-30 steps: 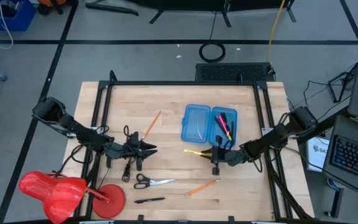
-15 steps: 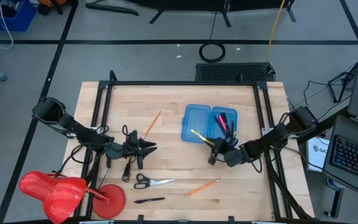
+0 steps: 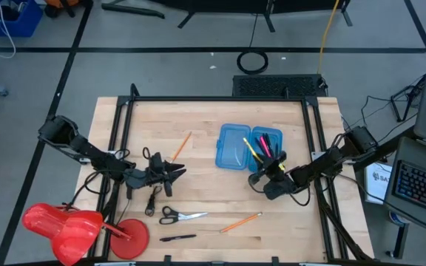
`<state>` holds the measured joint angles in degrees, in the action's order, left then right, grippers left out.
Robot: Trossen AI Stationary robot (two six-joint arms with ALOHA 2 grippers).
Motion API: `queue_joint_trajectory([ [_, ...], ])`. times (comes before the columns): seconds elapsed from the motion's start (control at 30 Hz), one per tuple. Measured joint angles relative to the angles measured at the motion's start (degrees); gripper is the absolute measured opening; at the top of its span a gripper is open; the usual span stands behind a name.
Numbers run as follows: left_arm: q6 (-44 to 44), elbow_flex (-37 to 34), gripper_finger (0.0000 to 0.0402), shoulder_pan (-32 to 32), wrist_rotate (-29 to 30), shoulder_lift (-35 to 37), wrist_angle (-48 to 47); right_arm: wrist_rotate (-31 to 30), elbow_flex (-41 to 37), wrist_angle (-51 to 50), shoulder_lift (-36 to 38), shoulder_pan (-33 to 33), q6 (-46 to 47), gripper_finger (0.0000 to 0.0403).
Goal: Pick & place school supplies into a supply box
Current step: Put the yellow pen into the blue supply box, then put the orange pencil into the blue supply box
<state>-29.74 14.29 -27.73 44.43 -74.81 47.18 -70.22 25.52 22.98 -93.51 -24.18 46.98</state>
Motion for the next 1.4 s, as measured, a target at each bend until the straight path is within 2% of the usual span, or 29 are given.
queue_joint_trajectory([
  [0.17,-0.24,-0.01,0.0104,0.13,0.7,0.0,0.13,0.14,0.0,-10.91,0.0,-0.03,14.85,0.0039],
  [0.37,0.8,0.01,0.0104,1.29,0.7,0.0,0.22,3.85,0.04,-20.68,0.02,0.11,28.63,0.0039],
  [0.57,0.94,0.01,0.0104,3.3,0.7,0.02,0.24,6.13,0.02,-22.44,-0.04,0.17,31.25,0.0041],
  [0.73,0.94,0.01,0.0104,4.24,0.65,0.02,0.24,7.16,0.02,-22.42,-0.04,0.24,31.27,0.0099],
  [0.83,0.96,0.01,0.0104,4.24,0.63,0.02,0.24,7.18,0.0,-22.38,-0.04,0.24,30.29,0.0129],
  [1.0,0.96,-0.01,0.0104,4.24,0.61,0.02,0.24,7.12,0.0,-20.67,-0.04,0.24,27.44,0.015],
  [1.17,1.07,0.01,0.0104,4.24,0.57,0.02,0.19,7.09,0.0,-14.16,-0.04,0.18,17.12,0.0152],
  [1.4,1.07,0.01,0.0104,4.24,0.43,0.02,0.08,7.11,-0.02,0.81,-0.02,-1.23,-3.34,0.015],
])
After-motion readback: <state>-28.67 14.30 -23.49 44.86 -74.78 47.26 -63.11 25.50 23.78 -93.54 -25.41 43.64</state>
